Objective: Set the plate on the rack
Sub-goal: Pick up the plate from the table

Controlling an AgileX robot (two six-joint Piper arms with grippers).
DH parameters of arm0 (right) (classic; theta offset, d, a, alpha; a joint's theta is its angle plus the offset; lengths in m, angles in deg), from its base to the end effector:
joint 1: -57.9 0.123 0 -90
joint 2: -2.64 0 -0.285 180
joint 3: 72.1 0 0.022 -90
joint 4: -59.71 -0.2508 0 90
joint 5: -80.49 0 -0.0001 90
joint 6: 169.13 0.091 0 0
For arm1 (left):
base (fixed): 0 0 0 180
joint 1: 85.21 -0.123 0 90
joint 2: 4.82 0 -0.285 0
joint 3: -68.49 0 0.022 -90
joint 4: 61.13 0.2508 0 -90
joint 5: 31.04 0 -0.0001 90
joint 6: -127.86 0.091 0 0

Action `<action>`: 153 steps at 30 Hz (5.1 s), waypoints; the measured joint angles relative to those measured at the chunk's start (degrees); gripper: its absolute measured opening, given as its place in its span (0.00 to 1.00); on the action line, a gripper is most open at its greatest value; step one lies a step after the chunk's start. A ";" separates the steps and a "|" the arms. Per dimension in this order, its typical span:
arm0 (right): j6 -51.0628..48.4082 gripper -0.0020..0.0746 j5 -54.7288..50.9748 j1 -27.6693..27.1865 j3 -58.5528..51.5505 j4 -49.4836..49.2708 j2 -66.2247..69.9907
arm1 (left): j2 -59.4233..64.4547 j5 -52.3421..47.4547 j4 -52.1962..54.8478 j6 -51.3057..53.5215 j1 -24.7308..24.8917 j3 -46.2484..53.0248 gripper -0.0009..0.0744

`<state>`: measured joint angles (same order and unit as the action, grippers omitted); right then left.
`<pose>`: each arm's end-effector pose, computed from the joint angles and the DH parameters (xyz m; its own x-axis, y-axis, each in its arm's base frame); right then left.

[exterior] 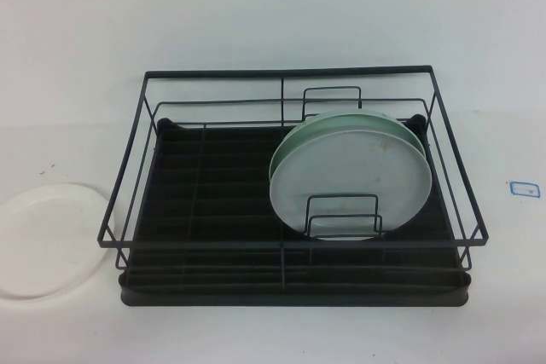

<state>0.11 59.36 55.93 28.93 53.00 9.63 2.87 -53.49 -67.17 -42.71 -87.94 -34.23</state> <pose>0.0528 0.0020 0.1707 -0.2901 -0.0684 -0.9545 -0.0288 0.9976 -0.0628 0.0524 -0.0012 0.1779 -0.2971 0.0529 -0.9534 0.0107 0.9986 0.0521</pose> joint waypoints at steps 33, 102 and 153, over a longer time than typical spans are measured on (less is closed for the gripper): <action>4.83 0.05 27.45 0.00 0.00 -5.30 0.00 | 0.00 36.14 0.68 -0.97 2.79 0.00 0.01; -20.63 0.05 -11.96 0.00 29.03 -20.84 50.54 | 83.53 9.04 -47.84 58.29 -28.43 -55.44 0.01; -44.51 0.05 -15.50 0.00 29.17 -37.41 50.63 | 110.02 -12.81 12.58 6.10 -15.81 -71.60 0.60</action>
<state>-44.41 43.86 55.93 58.09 15.59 60.25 112.89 -66.30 -54.59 -36.60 -103.74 -105.84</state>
